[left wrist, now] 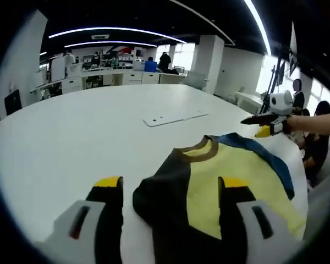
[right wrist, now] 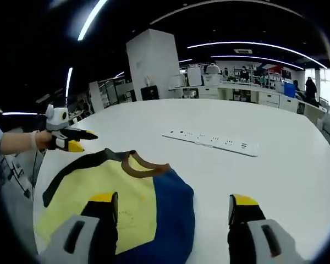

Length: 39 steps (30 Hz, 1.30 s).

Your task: Fold the garment on the visible template until the final outline fits inside the template.

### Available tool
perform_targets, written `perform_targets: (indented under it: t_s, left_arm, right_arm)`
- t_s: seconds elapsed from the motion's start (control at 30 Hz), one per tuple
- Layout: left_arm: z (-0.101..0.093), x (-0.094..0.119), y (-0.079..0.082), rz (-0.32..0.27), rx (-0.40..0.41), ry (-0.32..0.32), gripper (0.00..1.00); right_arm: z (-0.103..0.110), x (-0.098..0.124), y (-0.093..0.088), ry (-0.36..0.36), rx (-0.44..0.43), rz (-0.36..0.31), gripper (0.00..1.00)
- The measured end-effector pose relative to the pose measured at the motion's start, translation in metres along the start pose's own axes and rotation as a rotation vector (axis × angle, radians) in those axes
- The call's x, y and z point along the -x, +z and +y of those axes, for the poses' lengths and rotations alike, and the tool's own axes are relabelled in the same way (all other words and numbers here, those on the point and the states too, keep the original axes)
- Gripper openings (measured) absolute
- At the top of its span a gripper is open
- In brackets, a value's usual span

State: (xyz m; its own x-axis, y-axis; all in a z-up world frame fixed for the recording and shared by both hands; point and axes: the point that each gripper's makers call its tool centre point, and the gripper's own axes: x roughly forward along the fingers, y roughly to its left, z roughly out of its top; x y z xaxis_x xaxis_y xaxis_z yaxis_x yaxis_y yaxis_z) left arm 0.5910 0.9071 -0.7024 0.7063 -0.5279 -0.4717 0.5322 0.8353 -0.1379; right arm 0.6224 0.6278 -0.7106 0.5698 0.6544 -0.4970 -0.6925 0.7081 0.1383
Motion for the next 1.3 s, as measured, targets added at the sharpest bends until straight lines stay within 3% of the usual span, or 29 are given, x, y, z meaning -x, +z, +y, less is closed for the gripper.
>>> perform_targets:
  t_s: [0.17,0.3,0.53,1.3]
  left_arm:
    - [-0.015,0.013,0.006,-0.015,-0.01,-0.028,0.91]
    - [-0.023,0.024,0.006,-0.017,-0.007,-0.037,0.94]
    - [-0.042,0.045,0.006,-0.035,-0.002,-0.052,0.93]
    - [-0.094,0.091,-0.006,-0.083,0.026,-0.075,0.9]
  right_arm:
    - [0.015,0.016,-0.001,0.015,0.021,-0.003,0.96]
    - [0.025,0.028,-0.005,0.027,0.037,0.009,0.99]
    - [0.039,0.048,-0.006,0.031,0.042,0.004,0.96]
    - [0.082,0.102,-0.039,0.046,0.044,0.025,0.9]
